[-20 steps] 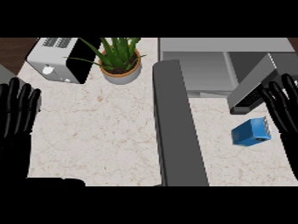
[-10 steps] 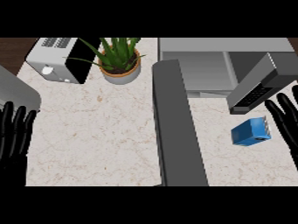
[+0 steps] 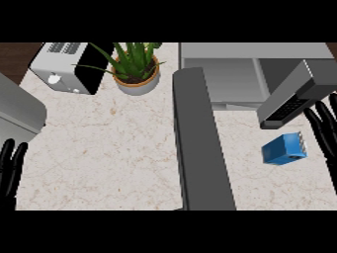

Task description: Pick up the milk, place it into the microwave and close the microwave

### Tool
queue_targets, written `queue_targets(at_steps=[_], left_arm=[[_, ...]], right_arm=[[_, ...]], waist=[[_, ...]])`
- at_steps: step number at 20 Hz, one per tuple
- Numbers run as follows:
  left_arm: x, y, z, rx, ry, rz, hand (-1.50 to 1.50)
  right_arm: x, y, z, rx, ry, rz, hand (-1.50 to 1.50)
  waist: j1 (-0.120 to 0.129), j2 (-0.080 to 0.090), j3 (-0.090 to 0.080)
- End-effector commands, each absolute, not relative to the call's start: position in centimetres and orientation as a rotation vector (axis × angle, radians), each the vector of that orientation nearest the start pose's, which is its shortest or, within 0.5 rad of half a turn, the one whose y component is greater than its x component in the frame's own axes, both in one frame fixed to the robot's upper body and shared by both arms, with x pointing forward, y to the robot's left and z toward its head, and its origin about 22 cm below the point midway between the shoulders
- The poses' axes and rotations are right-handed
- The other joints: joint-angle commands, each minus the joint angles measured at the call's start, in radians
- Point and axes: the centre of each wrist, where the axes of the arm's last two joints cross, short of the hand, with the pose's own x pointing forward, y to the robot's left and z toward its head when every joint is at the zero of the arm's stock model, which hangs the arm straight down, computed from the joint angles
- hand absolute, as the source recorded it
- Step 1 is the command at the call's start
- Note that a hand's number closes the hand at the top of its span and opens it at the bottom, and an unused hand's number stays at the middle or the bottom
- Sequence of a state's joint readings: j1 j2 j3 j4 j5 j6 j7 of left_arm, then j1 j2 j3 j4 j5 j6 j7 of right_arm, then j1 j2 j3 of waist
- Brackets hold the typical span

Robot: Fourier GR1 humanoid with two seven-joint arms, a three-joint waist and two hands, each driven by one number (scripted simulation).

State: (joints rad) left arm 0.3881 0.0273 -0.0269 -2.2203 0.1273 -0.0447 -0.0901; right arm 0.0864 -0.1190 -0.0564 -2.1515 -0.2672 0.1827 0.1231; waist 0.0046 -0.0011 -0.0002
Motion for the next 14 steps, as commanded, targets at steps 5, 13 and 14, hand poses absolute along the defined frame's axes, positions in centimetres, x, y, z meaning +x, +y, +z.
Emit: queue_targets(at_steps=[5, 13, 14], left_arm=[[12.7, 26.3, 8.0, 0.018, -1.946, 0.081, -1.5], [11.5, 26.5, 9.0, -0.002, -1.952, 0.073, -1.5], [11.8, 25.6, 7.5, -0.016, -1.956, 0.084, -1.5]], right_arm=[[21.1, -27.7, 8.6, 0.152, -1.893, 0.05, -1.5], [21.8, -30.8, 2.5, 0.053, -1.849, 0.022, -1.5], [21.4, -29.7, 3.7, 0.041, -1.823, 0.02, -1.5]], waist=[[0.0, 0.001, 0.0], [0.001, 0.001, 0.001], [-0.001, 0.0, 0.0]])
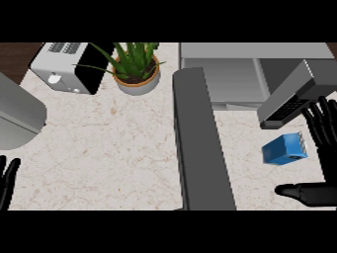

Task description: Pick up the milk, place it into the microwave and close the microwave

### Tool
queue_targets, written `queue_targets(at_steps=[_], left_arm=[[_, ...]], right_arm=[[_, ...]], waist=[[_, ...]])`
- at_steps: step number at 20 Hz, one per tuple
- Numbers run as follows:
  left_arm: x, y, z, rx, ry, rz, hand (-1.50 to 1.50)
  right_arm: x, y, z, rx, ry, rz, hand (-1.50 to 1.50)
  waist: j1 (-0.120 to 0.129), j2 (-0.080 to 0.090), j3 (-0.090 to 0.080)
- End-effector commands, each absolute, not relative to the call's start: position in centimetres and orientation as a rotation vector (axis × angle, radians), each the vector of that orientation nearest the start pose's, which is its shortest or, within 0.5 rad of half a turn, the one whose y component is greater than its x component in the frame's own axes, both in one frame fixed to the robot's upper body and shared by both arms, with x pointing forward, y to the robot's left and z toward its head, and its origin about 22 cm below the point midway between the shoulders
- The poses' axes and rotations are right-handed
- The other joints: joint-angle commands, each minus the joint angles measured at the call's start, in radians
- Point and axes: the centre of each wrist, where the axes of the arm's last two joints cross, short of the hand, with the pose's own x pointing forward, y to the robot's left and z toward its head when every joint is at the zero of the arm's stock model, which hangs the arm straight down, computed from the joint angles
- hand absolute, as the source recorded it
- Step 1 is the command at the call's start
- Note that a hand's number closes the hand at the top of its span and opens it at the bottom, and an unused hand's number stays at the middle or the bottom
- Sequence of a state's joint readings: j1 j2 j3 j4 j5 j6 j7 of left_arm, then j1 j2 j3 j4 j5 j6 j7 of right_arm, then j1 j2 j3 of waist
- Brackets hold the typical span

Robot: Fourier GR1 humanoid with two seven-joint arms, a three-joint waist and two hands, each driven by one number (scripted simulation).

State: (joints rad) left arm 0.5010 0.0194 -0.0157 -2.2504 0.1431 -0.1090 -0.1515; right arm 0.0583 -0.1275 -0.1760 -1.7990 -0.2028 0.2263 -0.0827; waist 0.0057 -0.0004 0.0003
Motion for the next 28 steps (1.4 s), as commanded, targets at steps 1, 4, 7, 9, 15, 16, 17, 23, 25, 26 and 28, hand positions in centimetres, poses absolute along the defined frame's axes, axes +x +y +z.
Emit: queue_targets(at_steps=[1, 4, 7, 9, 15, 16, 17, 23, 25, 26, 28], left_arm=[[9.9, 25.2, 7.0, -0.013, -1.96, 0.091, -1.5], [10.6, 26.2, 8.0, 0.015, -1.962, 0.089, -1.5], [9.6, 26.1, 7.6, -0.01, -1.962, 0.086, -1.5], [9.8, 26.5, 8.6, 0.009, -1.962, 0.085, -1.5], [11.2, 26.1, 7.7, 0.004, -1.963, 0.089, -1.5], [10.7, 25.9, 7.4, 0.025, -1.98, 0.093, -1.5], [7.9, 26.8, 7.3, -0.006, -1.971, 0.08, -1.5], [9.1, 25.0, 8.9, -0.027, -1.966, 0.078, -1.5], [8.1, 25.3, 8.2, -0.011, -1.962, 0.096, -1.5], [8.7, 26.5, 8.7, 0.007, -1.974, 0.083, -1.5], [9.3, 27.5, 8.3, -0.04, -1.975, 0.089, -1.5]], right_arm=[[20.9, -32.0, 3.2, 0.035, -1.83, 0.0, -1.5], [21.3, -32.4, 1.1, -0.013, -1.82, 0.018, -1.5], [22.2, -34.1, 0.6, -0.003, -1.808, 0.011, -1.5], [21.2, -35.0, -1.3, -0.003, -1.805, 0.004, -1.5], [19.9, -37.1, -4.3, 0.013, -1.808, 0.03, -1.5], [21.7, -37.7, -3.3, 0.008, -1.795, 0.044, -1.5], [19.6, -36.1, -3.4, 0.001, -1.815, 0.044, -1.5], [24.9, -36.5, -5.8, 0.004, -1.828, 0.082, -1.5], [23.7, -36.4, -6.5, 0.02, -1.824, 0.093, -1.5], [23.3, -34.2, -7.2, 0.01, -1.82, 0.089, -1.5], [25.6, -36.8, -7.0, -0.022, -1.841, 0.063, -1.5]], waist=[[0.001, -0.001, 0.0], [0.0, 0.0, 0.0], [0.003, 0.0, 0.0], [0.002, 0.0, 0.0], [-0.002, 0.001, 0.0], [0.001, 0.0, 0.0], [0.002, -0.002, 0.0], [0.01, 0.001, 0.001], [0.007, -0.001, 0.0], [0.003, -0.001, 0.0], [0.009, 0.002, 0.0]])
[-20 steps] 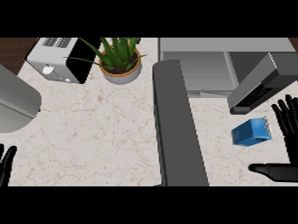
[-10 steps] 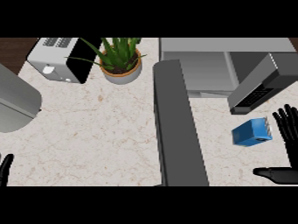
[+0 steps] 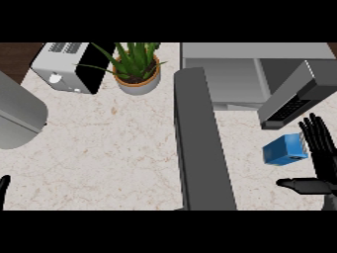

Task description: Pick up the milk, place it into the microwave and close the microwave

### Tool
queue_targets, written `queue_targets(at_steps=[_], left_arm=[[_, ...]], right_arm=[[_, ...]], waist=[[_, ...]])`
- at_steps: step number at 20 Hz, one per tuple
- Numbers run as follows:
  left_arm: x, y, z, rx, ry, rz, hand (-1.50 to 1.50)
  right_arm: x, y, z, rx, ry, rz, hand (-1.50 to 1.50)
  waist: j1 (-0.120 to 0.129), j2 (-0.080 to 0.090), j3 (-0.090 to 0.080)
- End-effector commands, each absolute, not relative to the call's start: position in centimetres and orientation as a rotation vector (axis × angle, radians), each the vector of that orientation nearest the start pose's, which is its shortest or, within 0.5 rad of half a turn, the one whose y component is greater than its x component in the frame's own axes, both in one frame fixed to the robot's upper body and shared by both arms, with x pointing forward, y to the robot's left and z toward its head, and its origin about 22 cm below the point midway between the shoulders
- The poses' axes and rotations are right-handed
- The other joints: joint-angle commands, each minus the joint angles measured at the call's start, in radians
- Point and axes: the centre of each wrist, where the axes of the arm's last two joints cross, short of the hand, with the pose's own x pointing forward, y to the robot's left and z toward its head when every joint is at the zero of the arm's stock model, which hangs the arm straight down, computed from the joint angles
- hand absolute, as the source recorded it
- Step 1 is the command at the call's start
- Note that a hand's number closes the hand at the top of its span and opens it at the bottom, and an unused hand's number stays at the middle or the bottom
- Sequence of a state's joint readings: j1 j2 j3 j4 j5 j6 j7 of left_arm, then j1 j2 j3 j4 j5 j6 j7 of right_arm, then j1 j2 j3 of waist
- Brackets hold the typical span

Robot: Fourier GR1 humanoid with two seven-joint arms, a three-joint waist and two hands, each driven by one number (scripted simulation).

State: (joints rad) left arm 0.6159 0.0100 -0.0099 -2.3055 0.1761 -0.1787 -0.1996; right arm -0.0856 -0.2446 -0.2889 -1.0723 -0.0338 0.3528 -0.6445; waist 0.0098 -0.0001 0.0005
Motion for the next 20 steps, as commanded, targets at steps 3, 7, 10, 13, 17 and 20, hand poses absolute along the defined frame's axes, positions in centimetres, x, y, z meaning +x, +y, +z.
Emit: queue_targets(at_steps=[3, 7, 10, 13, 17, 20], left_arm=[[10.6, 26.3, 8.6, -0.006, -1.981, 0.087, -1.5], [9.4, 26.3, 8.4, 0.001, -1.96, 0.085, -1.5], [10.2, 25.7, 8.0, -0.002, -1.958, 0.081, -1.5], [9.6, 26.2, 8.2, 0.001, -1.97, 0.084, -1.5], [10.0, 27.2, 8.3, -0.021, -1.967, 0.068, -1.5], [9.9, 26.9, 7.7, -0.027, -1.956, 0.074, -1.5]], right_arm=[[25.1, -36.8, -8.1, -0.095, -1.795, 0.081, -1.5], [26.1, -36.5, -8.9, -0.236, -1.768, 0.08, -1.5], [25.4, -39.9, -8.6, -0.268, -1.754, 0.064, -1.5], [23.1, -40.7, -10.4, -0.258, -1.733, 0.092, -1.5], [22.9, -39.9, -11.8, 0.006, -1.752, 0.064, -1.5], [24.2, -37.9, -11.8, 0.256, -1.695, 0.13, -1.5]], waist=[[0.0, 0.002, 0.0], [0.008, 0.003, 0.001], [0.007, 0.004, 0.001], [0.01, 0.004, 0.001], [0.013, 0.006, 0.002], [0.026, 0.006, 0.003]])
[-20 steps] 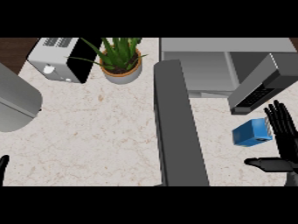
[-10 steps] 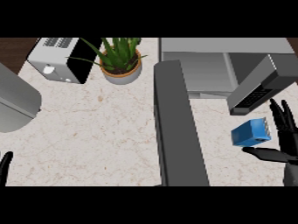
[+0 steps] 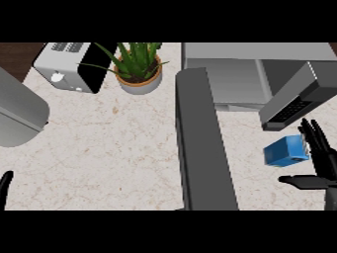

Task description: Pick up the milk, place it into the microwave and close the microwave

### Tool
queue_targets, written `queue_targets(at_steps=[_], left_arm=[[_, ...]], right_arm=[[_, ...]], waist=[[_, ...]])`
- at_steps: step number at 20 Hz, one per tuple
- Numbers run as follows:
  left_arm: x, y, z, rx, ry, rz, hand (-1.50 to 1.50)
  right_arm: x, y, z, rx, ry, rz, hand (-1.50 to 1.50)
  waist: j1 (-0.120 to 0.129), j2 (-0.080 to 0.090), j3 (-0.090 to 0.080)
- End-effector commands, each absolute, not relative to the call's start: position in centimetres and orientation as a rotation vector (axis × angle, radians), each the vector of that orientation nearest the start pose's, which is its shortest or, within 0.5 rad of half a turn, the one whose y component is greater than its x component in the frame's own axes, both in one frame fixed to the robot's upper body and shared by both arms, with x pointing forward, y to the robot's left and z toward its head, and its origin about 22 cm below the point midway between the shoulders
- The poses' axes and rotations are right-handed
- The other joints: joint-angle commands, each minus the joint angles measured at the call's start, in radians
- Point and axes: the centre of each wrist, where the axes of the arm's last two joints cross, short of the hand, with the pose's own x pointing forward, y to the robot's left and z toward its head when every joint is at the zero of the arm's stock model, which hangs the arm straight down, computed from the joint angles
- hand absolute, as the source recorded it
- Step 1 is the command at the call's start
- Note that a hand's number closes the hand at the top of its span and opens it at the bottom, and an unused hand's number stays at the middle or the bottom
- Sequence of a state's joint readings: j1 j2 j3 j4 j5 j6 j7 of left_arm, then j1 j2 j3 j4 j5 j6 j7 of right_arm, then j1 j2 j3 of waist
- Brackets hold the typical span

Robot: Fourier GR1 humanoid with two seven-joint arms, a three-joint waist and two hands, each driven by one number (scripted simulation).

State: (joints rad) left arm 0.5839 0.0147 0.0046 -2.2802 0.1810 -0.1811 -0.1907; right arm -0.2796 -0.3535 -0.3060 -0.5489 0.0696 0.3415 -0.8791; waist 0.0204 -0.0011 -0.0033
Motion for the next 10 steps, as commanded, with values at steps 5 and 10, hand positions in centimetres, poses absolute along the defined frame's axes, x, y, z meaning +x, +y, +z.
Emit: queue_targets(at_steps=[5, 10], left_arm=[[10.2, 26.8, 7.0, -0.017, -1.937, 0.089, -1.5], [9.3, 26.1, 7.5, -0.043, -1.939, 0.114, -1.5]], right_arm=[[25.9, -37.2, -10.4, 0.389, -1.812, 0.09, 1.5], [26.2, -35.6, -10.8, -0.01, -1.947, 0.13, 1.5]], waist=[[-0.006, 0.0, 0.004], [-0.001, 0.001, 0.005]])
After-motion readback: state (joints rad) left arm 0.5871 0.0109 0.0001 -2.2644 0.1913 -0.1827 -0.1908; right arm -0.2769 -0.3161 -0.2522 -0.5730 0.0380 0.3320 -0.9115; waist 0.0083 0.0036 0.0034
